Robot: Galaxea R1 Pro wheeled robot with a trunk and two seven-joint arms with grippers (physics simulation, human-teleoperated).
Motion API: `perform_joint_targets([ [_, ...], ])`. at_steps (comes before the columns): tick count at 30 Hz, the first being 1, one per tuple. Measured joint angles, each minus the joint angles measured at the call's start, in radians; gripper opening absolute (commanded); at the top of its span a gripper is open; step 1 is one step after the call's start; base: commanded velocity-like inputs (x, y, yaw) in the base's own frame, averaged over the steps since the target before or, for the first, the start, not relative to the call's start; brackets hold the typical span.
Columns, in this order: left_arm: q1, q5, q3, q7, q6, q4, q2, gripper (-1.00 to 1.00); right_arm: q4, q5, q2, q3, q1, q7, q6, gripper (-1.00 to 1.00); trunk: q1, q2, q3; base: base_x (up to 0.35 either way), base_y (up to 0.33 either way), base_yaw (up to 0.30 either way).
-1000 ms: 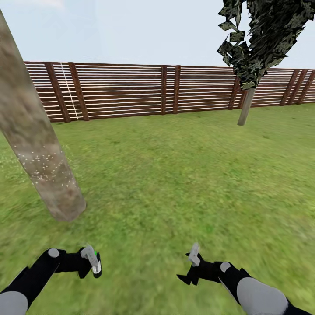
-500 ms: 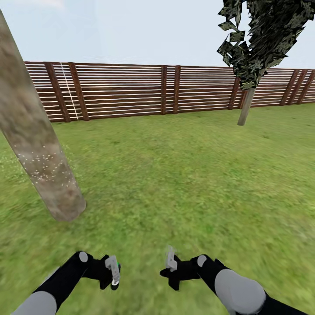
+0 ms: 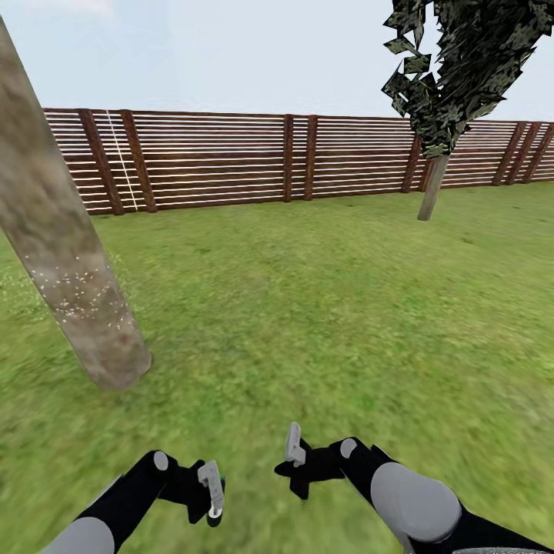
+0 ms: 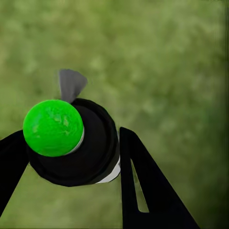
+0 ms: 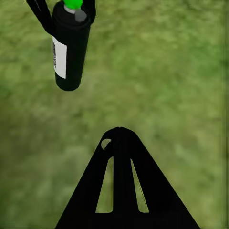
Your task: In the garden, pick up the pesticide atomizer on the floor and spray pesticide onto both trees until each tree trunk is fully covered.
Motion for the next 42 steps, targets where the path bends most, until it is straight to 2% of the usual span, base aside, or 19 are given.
perform_joint_targets([
  [2,0.000,-0.002,0.001,0.014,-0.001,0.032,-0.018,-1.00,0.000,-0.001,0.000,0.000,-0.007,-0.001,0.000,-1.00,0.000,0.000,0.000,0.000,0.000,0.000],
  [4,0.000,0.001,0.002,0.069,-0.003,0.065,-0.035,-1.00,0.000,-0.001,0.000,0.000,-0.012,-0.001,0.000,-1.00,0.000,0.000,0.000,0.000,0.000,0.000],
  [6,0.000,0.005,0.003,0.093,-0.004,0.086,-0.047,-1.00,0.000,-0.001,0.000,0.000,-0.013,-0.001,0.000,-1.00,0.000,0.000,0.000,0.000,0.000,0.000],
  [11,0.000,0.005,-0.001,0.103,-0.002,0.092,-0.088,-1.00,0.003,-0.001,0.000,-0.001,-0.014,-0.002,0.000,-1.00,0.000,0.000,0.000,0.000,0.000,0.000],
  [13,-0.001,0.005,-0.003,0.103,-0.002,0.091,-0.113,-1.00,0.021,-0.001,0.000,0.000,-0.014,-0.002,0.000,-1.00,0.000,0.000,0.000,0.000,0.000,0.000],
  [15,-0.002,0.004,-0.003,0.103,-0.003,0.092,-0.127,-1.00,0.041,-0.002,0.000,0.000,-0.014,-0.002,0.000,-1.00,0.000,0.000,0.000,0.000,0.000,0.000],
  [20,-0.002,0.005,-0.002,0.103,-0.008,0.092,-0.129,-1.00,0.057,-0.002,0.000,0.000,-0.015,0.000,0.000,-1.00,0.000,0.000,0.000,0.000,0.000,0.000],
  [24,-0.002,0.012,-0.001,0.102,-0.072,0.092,-0.129,-1.00,0.058,-0.002,0.000,0.000,-0.015,0.000,0.000,-1.00,0.000,0.000,0.000,0.000,0.000,0.000],
  [33,-0.002,0.017,0.000,0.101,-0.080,0.093,-0.131,-1.00,0.058,-0.002,0.000,0.000,-0.015,0.000,0.000,-1.00,0.000,0.000,0.000,0.000,0.000,0.000],
  [37,-0.002,0.025,0.002,0.101,-0.129,0.094,-0.142,-1.00,0.058,-0.002,0.000,0.000,-0.015,0.000,0.000,-1.00,0.000,0.000,0.000,0.000,0.000,0.000],
  [42,-0.001,0.023,0.002,0.102,-0.139,0.137,-0.149,-1.00,0.058,-0.002,0.000,0.000,-0.015,0.000,0.000,-1.00,0.000,0.000,0.000,0.000,0.000,0.000],
])
